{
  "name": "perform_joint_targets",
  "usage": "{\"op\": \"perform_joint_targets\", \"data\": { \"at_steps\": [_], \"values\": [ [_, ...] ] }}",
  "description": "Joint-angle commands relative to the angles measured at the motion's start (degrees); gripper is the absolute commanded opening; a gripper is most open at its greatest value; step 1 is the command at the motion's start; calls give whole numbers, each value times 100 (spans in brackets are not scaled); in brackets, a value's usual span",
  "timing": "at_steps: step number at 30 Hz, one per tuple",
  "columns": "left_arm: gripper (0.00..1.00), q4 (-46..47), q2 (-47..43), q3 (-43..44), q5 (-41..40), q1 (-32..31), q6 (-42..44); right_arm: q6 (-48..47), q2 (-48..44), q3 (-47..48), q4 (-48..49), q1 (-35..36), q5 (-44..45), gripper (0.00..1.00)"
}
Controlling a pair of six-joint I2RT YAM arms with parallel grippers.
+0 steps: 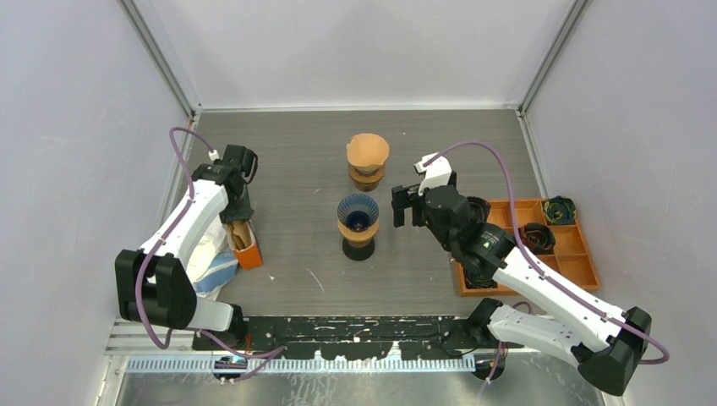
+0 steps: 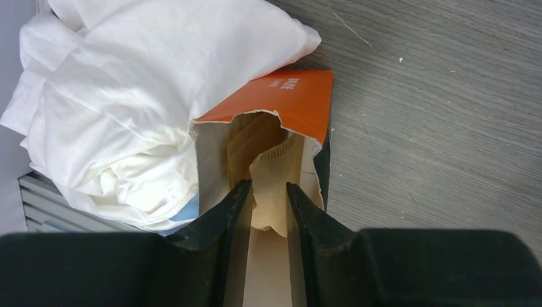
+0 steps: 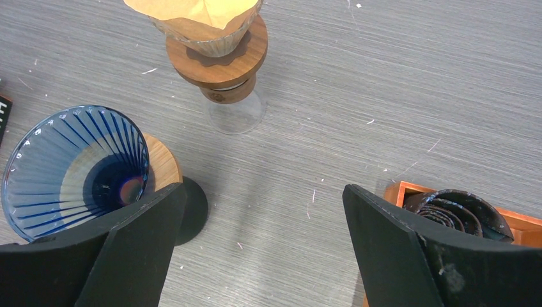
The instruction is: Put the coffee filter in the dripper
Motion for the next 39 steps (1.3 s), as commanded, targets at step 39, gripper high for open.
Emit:
{"op": "perform_joint_targets", "data": {
  "at_steps": [39],
  "values": [
    [38, 509, -265, -47, 899, 77, -139, -28, 55, 67, 336, -19, -170, 100]
  ]
}}
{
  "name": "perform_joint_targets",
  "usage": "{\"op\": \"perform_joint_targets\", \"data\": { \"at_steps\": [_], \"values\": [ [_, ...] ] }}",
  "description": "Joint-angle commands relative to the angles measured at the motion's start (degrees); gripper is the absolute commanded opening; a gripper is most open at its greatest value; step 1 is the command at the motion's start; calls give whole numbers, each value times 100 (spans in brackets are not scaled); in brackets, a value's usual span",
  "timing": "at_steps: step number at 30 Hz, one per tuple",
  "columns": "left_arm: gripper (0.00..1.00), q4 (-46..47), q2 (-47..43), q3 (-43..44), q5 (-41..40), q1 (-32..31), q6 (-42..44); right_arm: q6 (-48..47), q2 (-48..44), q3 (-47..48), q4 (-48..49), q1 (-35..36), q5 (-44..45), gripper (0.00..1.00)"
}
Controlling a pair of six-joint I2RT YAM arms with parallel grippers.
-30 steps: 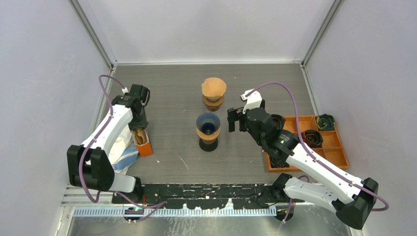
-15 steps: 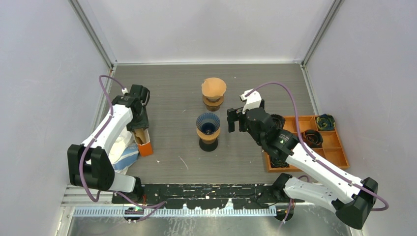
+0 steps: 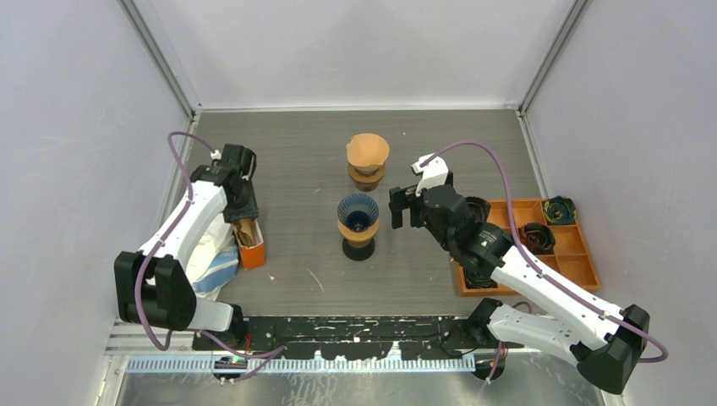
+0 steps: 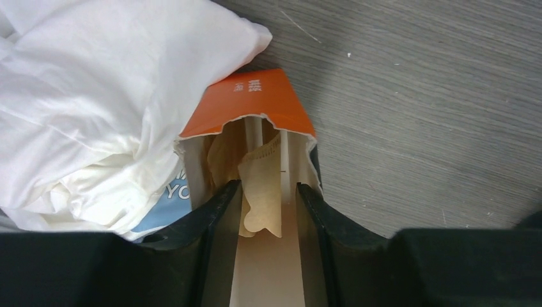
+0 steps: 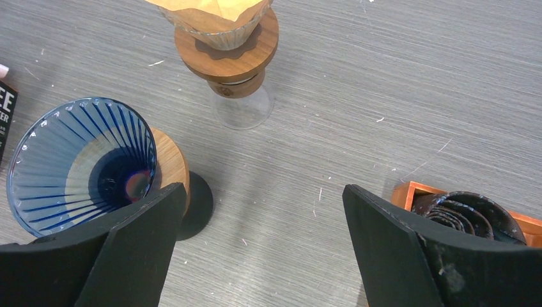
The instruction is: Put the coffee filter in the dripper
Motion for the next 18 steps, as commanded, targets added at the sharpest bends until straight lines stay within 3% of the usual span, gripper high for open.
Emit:
{"op": "perform_joint_targets", "data": {
  "at_steps": [1, 7, 18],
  "values": [
    [36, 266, -235, 19, 200, 32, -78, -28, -21, 72, 333, -21, -17, 100],
    [31, 315, -321, 13, 284, 37, -94, -31, -21, 77, 326, -18, -45, 100],
    [32, 304, -645, 18, 101, 38, -82, -35, -14, 89, 325, -23, -100, 100]
  ]
}}
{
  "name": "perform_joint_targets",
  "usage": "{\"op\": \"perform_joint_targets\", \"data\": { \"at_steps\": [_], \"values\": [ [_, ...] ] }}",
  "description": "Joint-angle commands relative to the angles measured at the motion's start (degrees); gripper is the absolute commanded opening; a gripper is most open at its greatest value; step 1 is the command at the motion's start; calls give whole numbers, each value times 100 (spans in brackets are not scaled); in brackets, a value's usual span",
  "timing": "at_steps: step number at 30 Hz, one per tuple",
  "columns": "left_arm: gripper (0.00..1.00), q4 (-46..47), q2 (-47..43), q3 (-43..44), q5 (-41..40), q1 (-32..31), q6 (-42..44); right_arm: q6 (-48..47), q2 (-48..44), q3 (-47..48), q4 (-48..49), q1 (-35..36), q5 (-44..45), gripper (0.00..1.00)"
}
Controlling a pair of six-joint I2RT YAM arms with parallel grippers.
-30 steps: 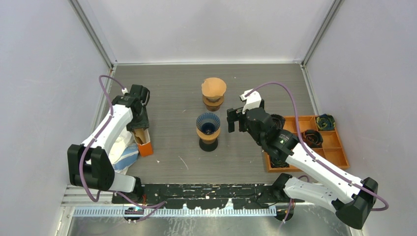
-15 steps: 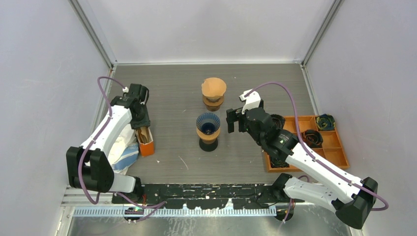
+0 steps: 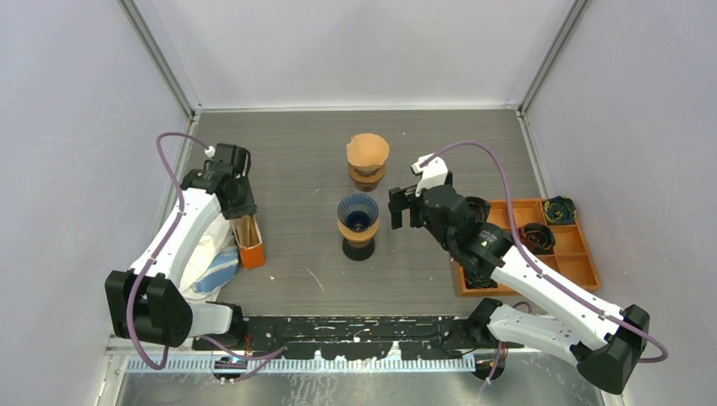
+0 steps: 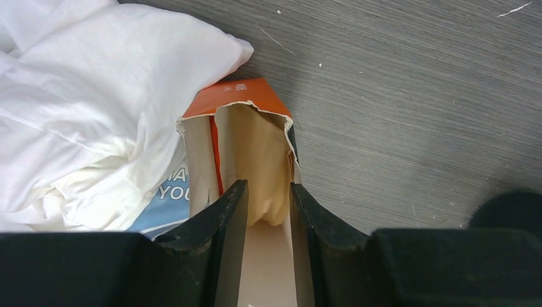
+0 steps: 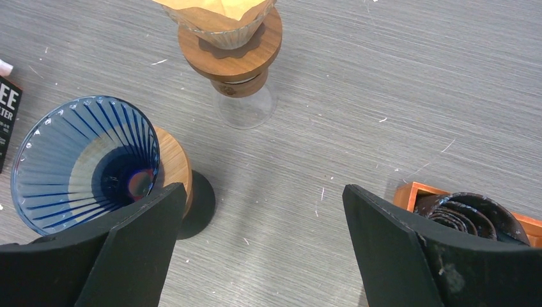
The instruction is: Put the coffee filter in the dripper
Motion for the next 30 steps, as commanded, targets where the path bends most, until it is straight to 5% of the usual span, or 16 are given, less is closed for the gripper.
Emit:
{"op": "perform_joint_targets", "data": {
  "at_steps": [1, 30],
  "values": [
    [32, 103, -118, 20, -185, 38, -39, -30, -17, 87, 325, -19, -45, 100],
    [23, -284, 367, -20, -318, 36, -16, -26, 47, 76, 318, -17, -63, 100]
  ]
}}
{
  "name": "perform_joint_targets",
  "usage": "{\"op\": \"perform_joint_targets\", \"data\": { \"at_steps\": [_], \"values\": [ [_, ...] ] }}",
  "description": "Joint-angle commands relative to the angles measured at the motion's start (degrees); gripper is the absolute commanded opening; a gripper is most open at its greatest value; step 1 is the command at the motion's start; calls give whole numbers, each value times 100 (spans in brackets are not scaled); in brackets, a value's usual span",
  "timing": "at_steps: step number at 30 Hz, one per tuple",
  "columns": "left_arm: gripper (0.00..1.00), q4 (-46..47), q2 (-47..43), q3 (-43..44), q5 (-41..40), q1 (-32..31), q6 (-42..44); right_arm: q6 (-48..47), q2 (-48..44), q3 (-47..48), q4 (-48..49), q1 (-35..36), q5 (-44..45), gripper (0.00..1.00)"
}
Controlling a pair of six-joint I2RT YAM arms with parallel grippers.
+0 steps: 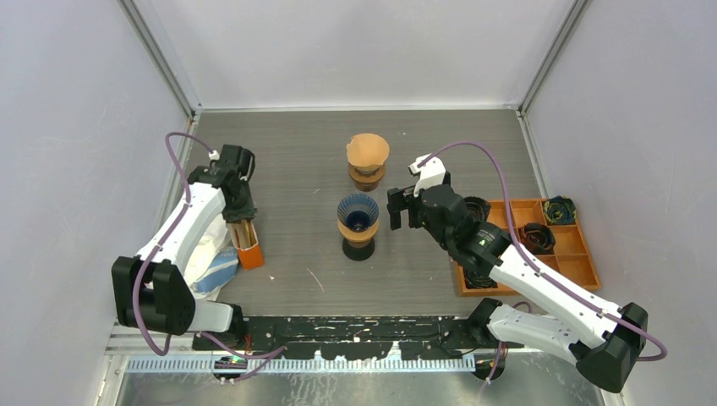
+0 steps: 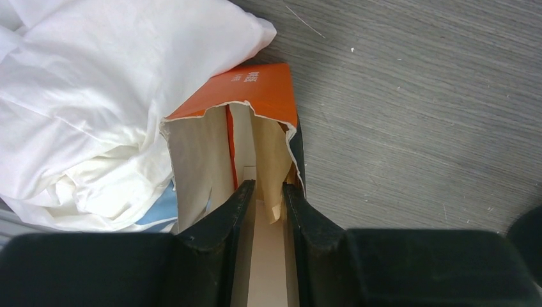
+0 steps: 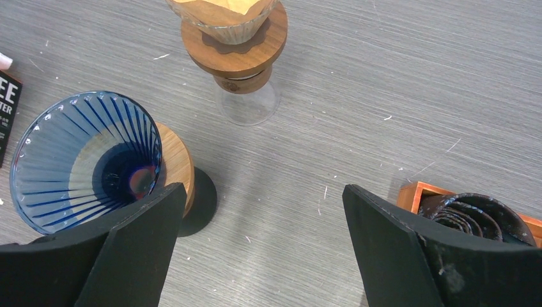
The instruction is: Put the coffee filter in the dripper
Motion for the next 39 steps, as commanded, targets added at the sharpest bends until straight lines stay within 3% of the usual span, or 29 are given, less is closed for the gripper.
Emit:
{"op": "perform_joint_targets", "data": {
  "at_steps": [1, 19, 39],
  "values": [
    [23, -40, 52, -41, -50, 38, -29, -32, -25, 80, 316, -18, 20, 100],
    [29, -279, -673, 106, 72, 36, -121, -19, 8, 101, 316, -19, -18, 100],
    [23, -86, -107, -132, 37, 40, -52, -33, -9, 103, 316, -19, -24, 100]
  ]
}}
